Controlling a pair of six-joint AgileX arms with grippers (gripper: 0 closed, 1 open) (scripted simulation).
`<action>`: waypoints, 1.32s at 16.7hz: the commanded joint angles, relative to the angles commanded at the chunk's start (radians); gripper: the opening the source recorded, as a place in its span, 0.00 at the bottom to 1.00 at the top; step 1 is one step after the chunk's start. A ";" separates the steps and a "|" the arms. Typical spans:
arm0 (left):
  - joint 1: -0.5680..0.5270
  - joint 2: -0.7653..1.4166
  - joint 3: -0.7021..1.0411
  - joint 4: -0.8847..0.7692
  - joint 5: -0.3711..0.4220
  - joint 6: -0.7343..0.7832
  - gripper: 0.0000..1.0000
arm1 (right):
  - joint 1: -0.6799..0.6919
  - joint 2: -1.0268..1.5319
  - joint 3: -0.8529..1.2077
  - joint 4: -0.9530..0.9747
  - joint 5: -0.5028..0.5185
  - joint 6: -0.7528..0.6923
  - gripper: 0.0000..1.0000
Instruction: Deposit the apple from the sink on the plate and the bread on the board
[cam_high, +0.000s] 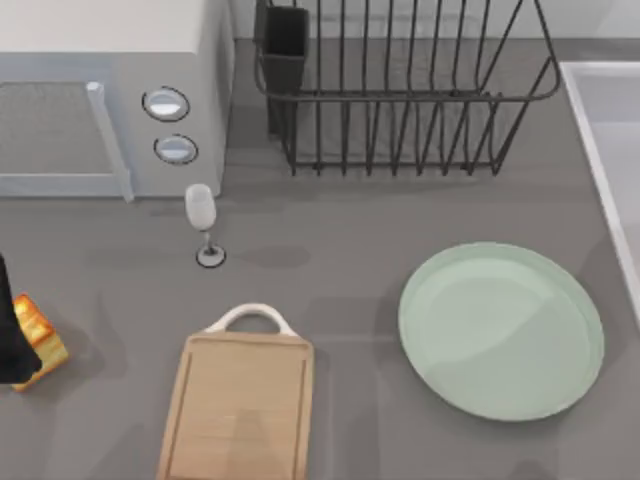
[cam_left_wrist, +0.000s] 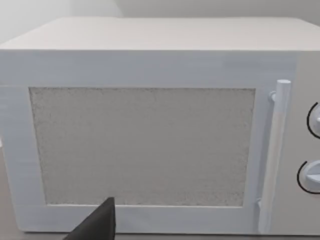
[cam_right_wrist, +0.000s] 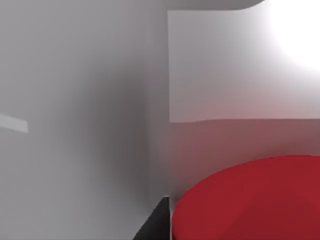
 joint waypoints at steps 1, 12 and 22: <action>0.000 0.000 0.000 0.000 0.000 0.000 1.00 | 0.000 0.000 0.000 0.000 0.000 0.000 0.00; 0.000 0.000 0.000 0.000 0.000 0.000 1.00 | -0.043 -0.184 0.105 -0.257 0.010 0.039 0.00; 0.000 0.000 0.000 0.000 0.000 0.000 1.00 | -0.002 -0.232 0.145 -0.330 -0.017 0.006 0.00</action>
